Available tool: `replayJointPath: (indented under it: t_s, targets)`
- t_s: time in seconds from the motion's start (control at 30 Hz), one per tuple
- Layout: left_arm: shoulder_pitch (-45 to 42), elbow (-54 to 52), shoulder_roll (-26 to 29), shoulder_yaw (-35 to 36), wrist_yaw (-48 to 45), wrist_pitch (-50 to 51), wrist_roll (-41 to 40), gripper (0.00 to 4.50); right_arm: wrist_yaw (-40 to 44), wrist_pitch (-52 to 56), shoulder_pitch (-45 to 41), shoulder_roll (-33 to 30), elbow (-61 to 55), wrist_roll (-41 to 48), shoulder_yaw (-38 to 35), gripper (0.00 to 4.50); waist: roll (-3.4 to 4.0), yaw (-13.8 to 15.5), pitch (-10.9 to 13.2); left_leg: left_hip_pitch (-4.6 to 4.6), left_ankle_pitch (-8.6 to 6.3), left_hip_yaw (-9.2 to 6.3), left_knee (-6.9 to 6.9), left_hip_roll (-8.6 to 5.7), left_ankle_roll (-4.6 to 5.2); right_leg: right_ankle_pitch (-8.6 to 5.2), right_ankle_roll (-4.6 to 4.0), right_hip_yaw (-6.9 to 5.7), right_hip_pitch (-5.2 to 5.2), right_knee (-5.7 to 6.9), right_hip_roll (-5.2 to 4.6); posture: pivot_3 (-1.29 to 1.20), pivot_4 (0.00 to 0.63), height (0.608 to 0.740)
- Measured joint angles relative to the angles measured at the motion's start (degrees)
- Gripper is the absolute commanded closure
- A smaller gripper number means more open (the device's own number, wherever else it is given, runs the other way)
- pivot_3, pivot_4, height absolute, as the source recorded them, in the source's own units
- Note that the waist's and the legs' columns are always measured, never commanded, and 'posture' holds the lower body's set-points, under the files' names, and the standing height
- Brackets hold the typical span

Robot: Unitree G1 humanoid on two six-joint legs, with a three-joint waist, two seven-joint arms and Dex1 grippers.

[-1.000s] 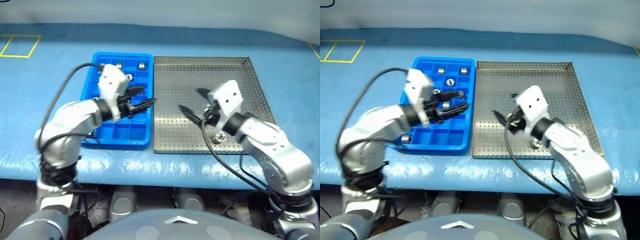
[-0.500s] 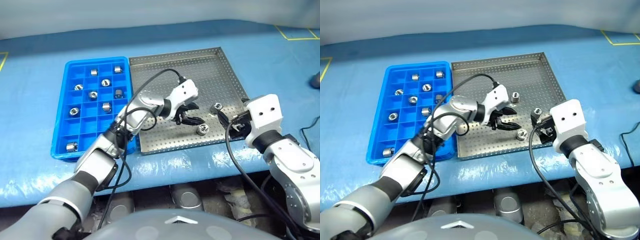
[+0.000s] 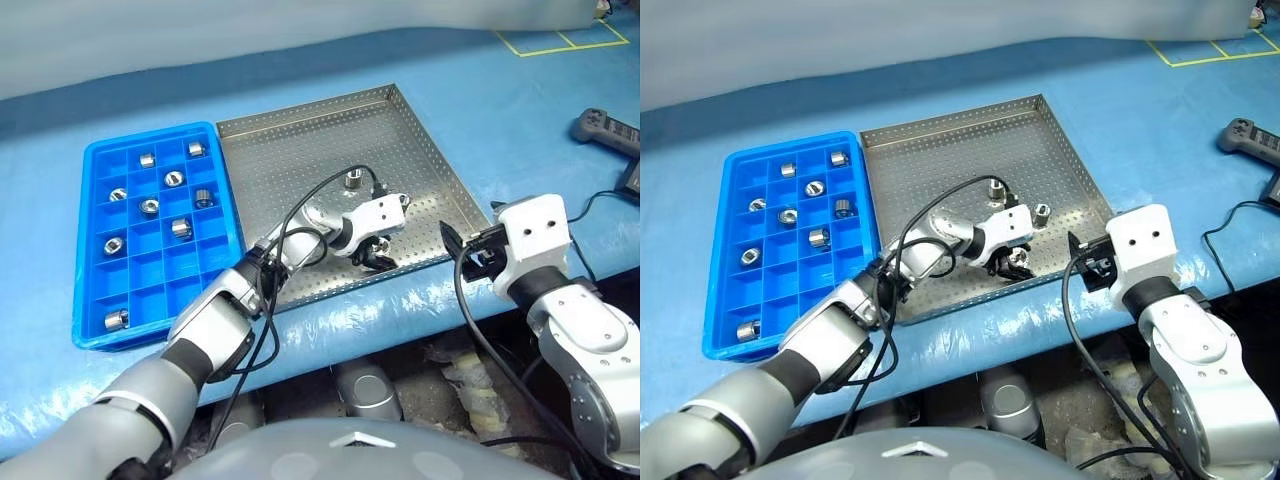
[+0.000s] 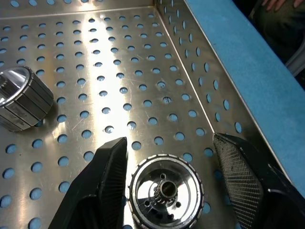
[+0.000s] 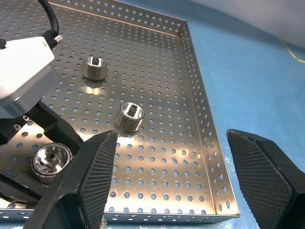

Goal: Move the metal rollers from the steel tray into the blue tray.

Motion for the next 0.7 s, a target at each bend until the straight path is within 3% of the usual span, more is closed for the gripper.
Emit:
replayJointPath:
  t_s: [0.1, 0.2, 0.3, 0.57, 0.7]
  targets:
    - [0.37, -0.02, 0.64, 0.02, 0.53, -1.53, 1.66, 1.38, 0.11, 0.03, -0.69, 0.02, 0.0, -0.02, 0.09, 0.63, 0.0, 0.08, 0.0, 0.0, 0.0, 0.0, 0.0, 0.0, 0.0, 0.0, 0.01, 0.01, 0.01, -0.01, -0.01, -0.31, 0.15, 0.74]
    - [0.89, -0.02, 0.7, 0.21, 1.23, -2.35, 2.39, 1.94, 0.24, 0.03, -1.06, 0.08, 0.01, -0.03, 0.49, 0.63, 0.0, 0.13, 0.0, 0.01, 0.0, 0.0, 0.0, 0.0, 0.0, 0.01, 0.02, 0.01, 0.02, -0.01, -0.01, -0.29, 0.15, 0.74]
    - [1.14, 0.0, 0.67, 1.08, 1.88, -2.33, 2.59, 2.8, 0.39, 0.02, -1.5, 0.12, 0.08, -0.04, 1.16, 0.63, 0.0, 0.15, 0.0, 0.02, 0.0, 0.0, -0.01, 0.0, 0.0, 0.01, 0.02, 0.0, 0.02, -0.01, 0.0, -0.29, 0.15, 0.74]
    - [2.12, -1.65, 1.52, 2.68, 1.72, -1.22, 2.19, 2.79, 1.64, -0.27, -3.2, 0.23, 1.27, 0.13, 2.62, 0.63, 0.0, 0.26, 0.0, 0.03, 0.0, 0.01, -0.03, 0.01, 0.0, 0.01, 0.02, 0.02, 0.01, 0.0, 0.01, -0.26, 0.15, 0.74]
    - [3.96, -10.13, 5.46, 7.49, -0.14, 5.8, -1.37, 2.79, 6.27, -1.56, -3.59, 1.51, 5.2, 3.49, 4.58, 0.63, 0.02, 0.54, 0.05, 0.02, 0.0, 0.0, -0.1, 0.06, 0.0, 0.01, 0.02, 0.01, -0.04, 0.02, 0.05, -0.2, 0.15, 0.74]
